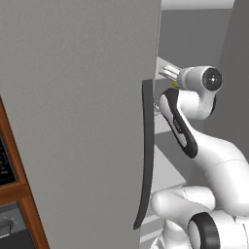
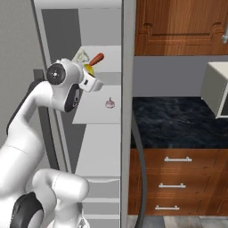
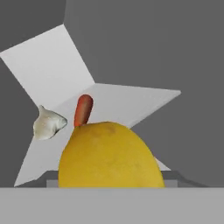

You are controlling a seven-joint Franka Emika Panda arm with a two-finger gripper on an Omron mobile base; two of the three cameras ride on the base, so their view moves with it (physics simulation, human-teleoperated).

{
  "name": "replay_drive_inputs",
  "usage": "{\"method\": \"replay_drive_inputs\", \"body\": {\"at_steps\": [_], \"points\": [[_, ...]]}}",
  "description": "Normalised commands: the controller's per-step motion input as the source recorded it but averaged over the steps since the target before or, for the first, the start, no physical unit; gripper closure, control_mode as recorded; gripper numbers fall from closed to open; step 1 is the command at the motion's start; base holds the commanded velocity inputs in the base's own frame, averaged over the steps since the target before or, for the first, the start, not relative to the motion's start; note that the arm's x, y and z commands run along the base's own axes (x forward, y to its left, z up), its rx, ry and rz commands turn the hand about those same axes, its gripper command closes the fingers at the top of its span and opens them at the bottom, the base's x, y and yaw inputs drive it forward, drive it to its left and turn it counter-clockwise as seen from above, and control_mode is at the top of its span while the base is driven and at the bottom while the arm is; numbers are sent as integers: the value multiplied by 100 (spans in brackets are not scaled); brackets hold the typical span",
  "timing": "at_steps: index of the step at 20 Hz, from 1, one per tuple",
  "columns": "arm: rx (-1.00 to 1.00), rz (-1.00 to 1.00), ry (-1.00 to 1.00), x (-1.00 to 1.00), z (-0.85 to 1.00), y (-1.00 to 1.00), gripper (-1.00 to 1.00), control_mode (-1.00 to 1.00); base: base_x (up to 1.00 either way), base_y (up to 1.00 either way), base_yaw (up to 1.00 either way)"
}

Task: Take the garlic and lemon from the second highest rack and move them to the highest rack where the carrot and garlic are located, to maximize freezer space. Close the freezer door after rearranging.

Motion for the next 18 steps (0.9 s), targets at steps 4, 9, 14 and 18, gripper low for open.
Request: {"method": "replay_drive_inputs", "body": {"at_steps": [4, 9, 14, 18], "points": [[12, -4, 12, 39, 54, -2, 100, -100, 0, 0, 0], [1, 0, 4, 52, 13, -4, 100, -100, 0, 0, 0], [1, 0, 2, 58, -23, -12, 100, -100, 0, 0, 0], [0, 0, 6, 66, -29, -6, 100, -100, 0, 0, 0]]}}
